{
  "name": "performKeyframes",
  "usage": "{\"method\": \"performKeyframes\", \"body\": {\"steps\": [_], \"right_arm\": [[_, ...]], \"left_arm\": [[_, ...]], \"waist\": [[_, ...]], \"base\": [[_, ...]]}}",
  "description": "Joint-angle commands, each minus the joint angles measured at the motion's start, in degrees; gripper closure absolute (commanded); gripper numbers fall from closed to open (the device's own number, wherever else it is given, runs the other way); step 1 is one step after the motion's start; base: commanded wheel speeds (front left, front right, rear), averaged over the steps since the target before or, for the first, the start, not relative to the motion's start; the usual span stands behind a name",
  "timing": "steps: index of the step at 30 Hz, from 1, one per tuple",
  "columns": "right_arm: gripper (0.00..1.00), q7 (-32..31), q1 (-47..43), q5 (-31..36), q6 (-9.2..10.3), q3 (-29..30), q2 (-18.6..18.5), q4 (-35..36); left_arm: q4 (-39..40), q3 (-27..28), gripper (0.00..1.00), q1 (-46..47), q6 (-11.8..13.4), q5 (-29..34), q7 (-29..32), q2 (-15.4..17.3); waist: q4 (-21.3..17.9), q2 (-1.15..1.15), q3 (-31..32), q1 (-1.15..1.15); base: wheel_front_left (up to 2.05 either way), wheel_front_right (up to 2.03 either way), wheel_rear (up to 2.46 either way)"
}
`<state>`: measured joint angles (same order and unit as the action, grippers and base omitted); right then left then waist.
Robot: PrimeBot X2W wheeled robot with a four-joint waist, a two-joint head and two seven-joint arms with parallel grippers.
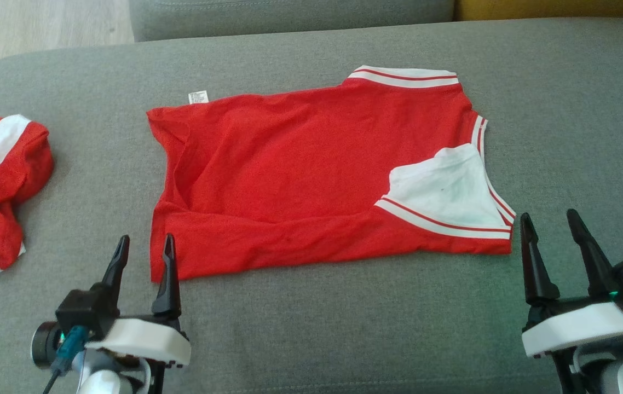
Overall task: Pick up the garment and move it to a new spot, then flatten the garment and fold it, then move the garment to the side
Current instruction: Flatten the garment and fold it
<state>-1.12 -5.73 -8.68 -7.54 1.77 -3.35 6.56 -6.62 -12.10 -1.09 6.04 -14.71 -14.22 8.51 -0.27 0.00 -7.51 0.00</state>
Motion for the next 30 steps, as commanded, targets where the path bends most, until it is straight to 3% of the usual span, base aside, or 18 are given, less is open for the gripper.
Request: {"method": "performKeyframes", "body": {"steps": [1, 8, 15, 29, 30], "right_arm": [[0.00, -0.2, 0.9, 0.4, 0.05, -1.5, -0.2, 2.0], [0.00, -0.7, 2.7, -0.1, 0.05, -1.7, -0.5, 0.2], [0.00, -2.6, 9.2, -0.6, 0.05, -2.3, -2.4, -11.6], [0.00, -8.1, 14.6, -0.8, 0.05, -2.4, -1.1, -26.8], [0.00, -8.1, 14.9, -1.2, 0.05, -2.5, -1.0, -27.3]], "left_arm": [[1.3, 1.8, 0.00, 1.8, -0.3, -0.1, -0.7, 1.0], [-0.1, 0.4, 0.00, 4.3, -1.2, -0.2, 0.8, 1.0], [-8.6, -0.7, 0.00, 9.1, -3.7, -3.4, 5.6, -0.3], [-23.8, 0.8, 0.00, 14.3, -7.2, -10.8, 10.7, -2.2], [-24.5, 0.7, 0.16, 14.6, -7.5, -11.0, 11.2, -2.1]], "waist": [[0.1, 0.00, -0.1, 0.00], [0.9, 0.00, -1.4, 0.00], [1.5, 0.00, -4.6, 0.00], [1.9, 0.00, -7.2, 0.00], [1.9, 0.00, -7.3, 0.00]], "base": [[0.00, 0.00, 0.00], [0.00, 0.00, 0.00], [0.00, 0.00, 0.00], [0.00, 0.00, 0.00], [0.00, 0.00, 0.00]]}}
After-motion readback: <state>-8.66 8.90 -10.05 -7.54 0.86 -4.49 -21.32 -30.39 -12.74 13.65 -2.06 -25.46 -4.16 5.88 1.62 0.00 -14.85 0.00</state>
